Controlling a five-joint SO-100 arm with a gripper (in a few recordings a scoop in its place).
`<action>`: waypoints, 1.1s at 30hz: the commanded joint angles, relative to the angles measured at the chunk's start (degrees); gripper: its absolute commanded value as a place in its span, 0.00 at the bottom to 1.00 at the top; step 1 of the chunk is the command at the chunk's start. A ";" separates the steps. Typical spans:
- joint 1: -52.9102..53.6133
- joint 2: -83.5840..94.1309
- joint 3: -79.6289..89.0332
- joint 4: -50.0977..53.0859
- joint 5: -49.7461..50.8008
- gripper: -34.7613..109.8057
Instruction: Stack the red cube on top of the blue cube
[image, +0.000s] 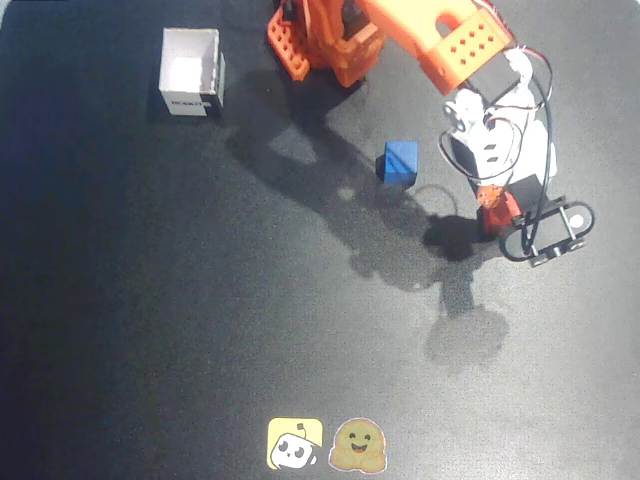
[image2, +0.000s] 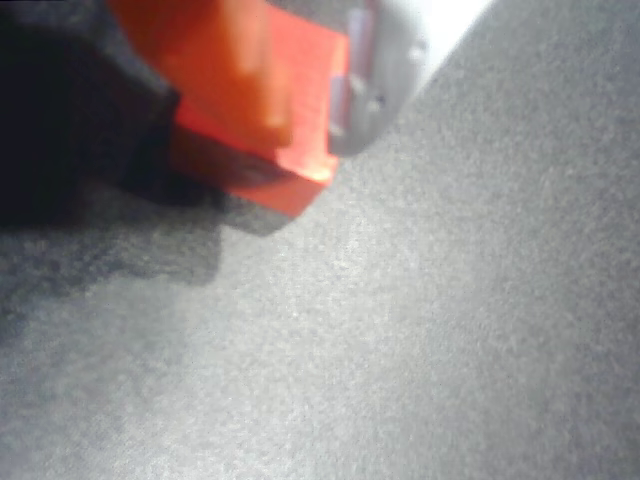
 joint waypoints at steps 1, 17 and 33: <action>1.49 1.49 -0.97 -0.79 0.09 0.25; 0.18 1.58 5.89 -9.32 1.23 0.36; -3.43 0.79 8.88 -14.24 5.54 0.38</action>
